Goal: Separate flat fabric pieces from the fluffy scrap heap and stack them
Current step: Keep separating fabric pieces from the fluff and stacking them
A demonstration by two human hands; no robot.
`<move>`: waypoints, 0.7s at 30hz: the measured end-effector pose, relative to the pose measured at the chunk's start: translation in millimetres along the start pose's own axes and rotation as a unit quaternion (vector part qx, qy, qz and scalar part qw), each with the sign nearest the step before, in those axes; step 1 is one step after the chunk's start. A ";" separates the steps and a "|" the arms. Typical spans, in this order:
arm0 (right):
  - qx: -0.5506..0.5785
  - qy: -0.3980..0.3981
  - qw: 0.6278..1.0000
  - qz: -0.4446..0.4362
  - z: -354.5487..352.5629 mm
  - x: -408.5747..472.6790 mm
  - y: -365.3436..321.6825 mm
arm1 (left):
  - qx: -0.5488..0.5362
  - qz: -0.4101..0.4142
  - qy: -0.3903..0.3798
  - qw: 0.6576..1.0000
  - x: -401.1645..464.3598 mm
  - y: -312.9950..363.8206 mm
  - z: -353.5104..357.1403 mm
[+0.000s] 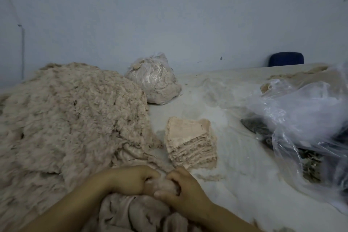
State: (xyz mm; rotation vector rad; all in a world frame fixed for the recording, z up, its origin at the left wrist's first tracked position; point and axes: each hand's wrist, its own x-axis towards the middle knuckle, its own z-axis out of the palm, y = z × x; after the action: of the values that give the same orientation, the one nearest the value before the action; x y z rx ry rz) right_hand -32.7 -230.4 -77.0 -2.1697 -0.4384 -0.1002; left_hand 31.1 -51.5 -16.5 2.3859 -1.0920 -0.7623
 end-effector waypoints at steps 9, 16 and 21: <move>0.250 0.222 0.938 0.095 -22.5 -18.7 -0.7 | -0.055 -0.030 0.026 0.998 -20.5 2.1 -5.0; 0.297 0.074 0.942 0.138 -36.2 -23.9 -6.1 | -0.038 -0.017 0.088 0.995 -15.2 16.8 2.8; 0.230 0.260 0.932 0.107 -44.1 -19.3 -2.2 | 0.019 -0.043 0.127 0.991 -20.6 15.2 5.1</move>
State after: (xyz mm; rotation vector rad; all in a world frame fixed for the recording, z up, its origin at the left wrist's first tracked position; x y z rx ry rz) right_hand -47.6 -269.6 -53.3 -1.6294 0.0803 -0.3992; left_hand 8.2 -45.4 -5.5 2.4912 -0.9123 -0.4500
